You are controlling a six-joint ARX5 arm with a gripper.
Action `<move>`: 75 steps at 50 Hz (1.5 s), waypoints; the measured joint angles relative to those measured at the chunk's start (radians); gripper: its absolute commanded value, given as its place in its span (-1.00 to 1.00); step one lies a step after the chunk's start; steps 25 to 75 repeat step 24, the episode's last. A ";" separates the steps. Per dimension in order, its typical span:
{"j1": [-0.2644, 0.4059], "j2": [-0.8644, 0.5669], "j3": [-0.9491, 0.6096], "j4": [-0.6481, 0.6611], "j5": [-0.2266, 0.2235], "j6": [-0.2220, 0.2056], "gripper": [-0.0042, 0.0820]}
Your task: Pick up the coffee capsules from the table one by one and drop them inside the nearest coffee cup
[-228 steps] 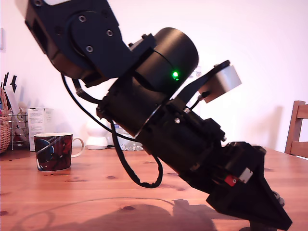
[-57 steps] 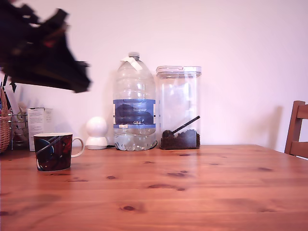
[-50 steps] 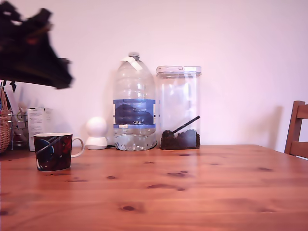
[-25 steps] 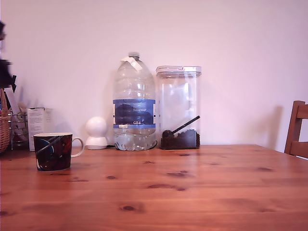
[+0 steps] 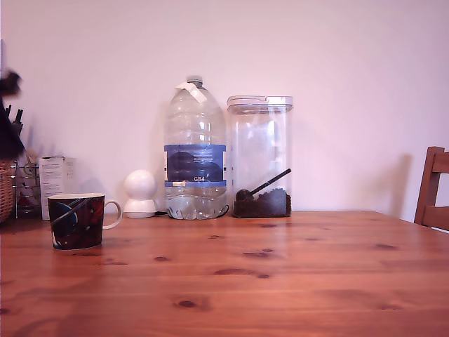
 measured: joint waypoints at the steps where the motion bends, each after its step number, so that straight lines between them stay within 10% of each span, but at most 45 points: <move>1: 0.000 0.013 0.010 0.000 0.000 0.000 -0.80; 75: 0.000 0.153 0.200 -0.021 0.000 0.013 -0.80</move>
